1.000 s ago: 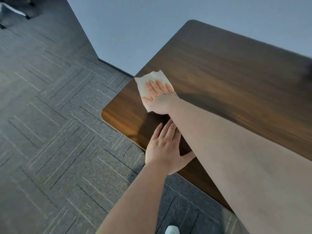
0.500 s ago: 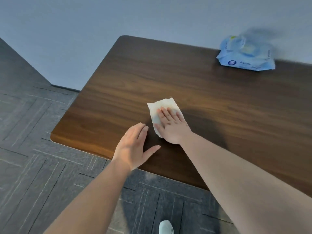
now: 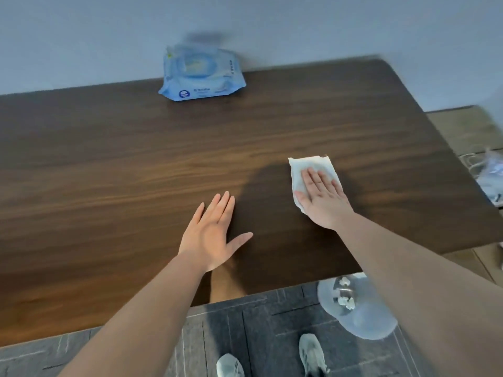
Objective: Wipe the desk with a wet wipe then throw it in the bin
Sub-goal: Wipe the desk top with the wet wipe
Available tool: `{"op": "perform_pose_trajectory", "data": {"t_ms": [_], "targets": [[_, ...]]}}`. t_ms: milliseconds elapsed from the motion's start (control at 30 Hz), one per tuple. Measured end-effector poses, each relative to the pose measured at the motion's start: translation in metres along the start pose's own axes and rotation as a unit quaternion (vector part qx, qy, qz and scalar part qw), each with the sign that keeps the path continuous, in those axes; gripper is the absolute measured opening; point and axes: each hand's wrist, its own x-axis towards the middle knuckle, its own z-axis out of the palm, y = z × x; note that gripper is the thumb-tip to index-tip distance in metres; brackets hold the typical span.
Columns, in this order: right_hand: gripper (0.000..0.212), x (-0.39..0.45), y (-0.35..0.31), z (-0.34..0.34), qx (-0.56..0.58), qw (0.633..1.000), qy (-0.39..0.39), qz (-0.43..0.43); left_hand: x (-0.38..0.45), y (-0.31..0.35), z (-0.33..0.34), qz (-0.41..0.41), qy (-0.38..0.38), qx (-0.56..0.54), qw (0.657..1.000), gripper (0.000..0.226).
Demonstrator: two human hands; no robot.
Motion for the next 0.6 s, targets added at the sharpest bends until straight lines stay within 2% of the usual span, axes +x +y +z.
{"op": "perform_pose_trajectory", "data": {"t_ms": [167, 367, 600], "targets": [[0.058, -0.007, 0.101, -0.014, 0.020, 0.997, 0.014, 0.068, 0.060, 0.080, 0.014, 0.051, -0.003, 0.019, 0.999, 0.088], [0.058, -0.007, 0.191, -0.030, 0.035, 0.991, 0.028, 0.123, 0.114, 0.168, 0.028, 0.102, -0.010, 0.047, 0.994, 0.086], [0.058, -0.002, 0.252, -0.041, 0.027, 0.988, 0.041, 0.145, 0.131, 0.190, 0.033, 0.092, 0.026, 0.079, 0.992, 0.083]]}}
